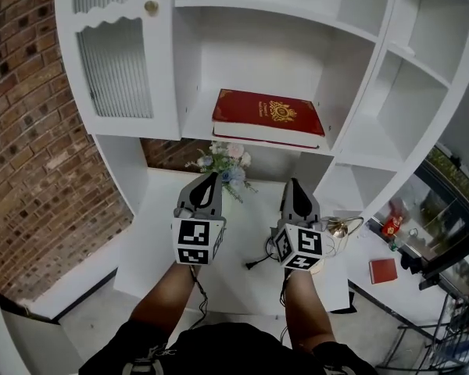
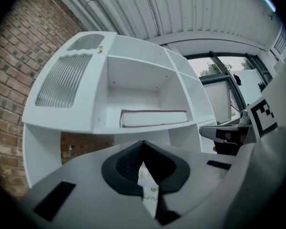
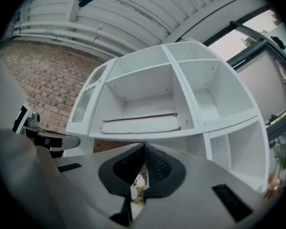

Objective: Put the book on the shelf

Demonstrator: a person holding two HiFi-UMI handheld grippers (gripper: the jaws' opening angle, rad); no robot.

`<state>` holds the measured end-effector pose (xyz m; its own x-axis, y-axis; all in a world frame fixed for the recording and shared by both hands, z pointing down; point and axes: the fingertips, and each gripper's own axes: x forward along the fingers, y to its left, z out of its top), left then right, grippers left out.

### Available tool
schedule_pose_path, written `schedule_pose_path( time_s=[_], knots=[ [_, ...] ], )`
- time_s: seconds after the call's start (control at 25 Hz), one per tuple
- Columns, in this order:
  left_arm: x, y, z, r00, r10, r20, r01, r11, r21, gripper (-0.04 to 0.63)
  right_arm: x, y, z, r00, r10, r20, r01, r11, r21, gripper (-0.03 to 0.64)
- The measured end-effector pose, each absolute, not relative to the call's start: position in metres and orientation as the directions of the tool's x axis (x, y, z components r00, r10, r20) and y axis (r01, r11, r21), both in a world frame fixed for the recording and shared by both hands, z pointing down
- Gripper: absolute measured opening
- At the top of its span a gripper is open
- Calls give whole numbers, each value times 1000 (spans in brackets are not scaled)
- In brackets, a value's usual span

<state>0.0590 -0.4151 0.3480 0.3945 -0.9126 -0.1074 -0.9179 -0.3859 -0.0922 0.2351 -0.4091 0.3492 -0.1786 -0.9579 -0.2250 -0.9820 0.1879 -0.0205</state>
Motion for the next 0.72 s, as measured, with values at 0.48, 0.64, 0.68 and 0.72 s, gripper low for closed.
schedule_pose_path(
  time_s=[0.48,0.64,0.68,0.72],
  knots=[
    [57,-384,386,427,-903,-47,-904,-427,-16,14,225,-379,384,-198,-967,-159,-975,211,-65,14],
    [64,-377,386,442,-896,-45,-897,-441,-35,12,230,-374,383,-190,-969,-159,-976,204,-71,14],
    [65,-376,386,447,-894,-45,-895,-446,-27,12,231,-372,382,-190,-969,-161,-976,204,-75,14],
    [67,-375,386,451,-892,-43,-893,-451,-19,12,231,-370,382,-190,-968,-163,-976,205,-77,12]
  ],
)
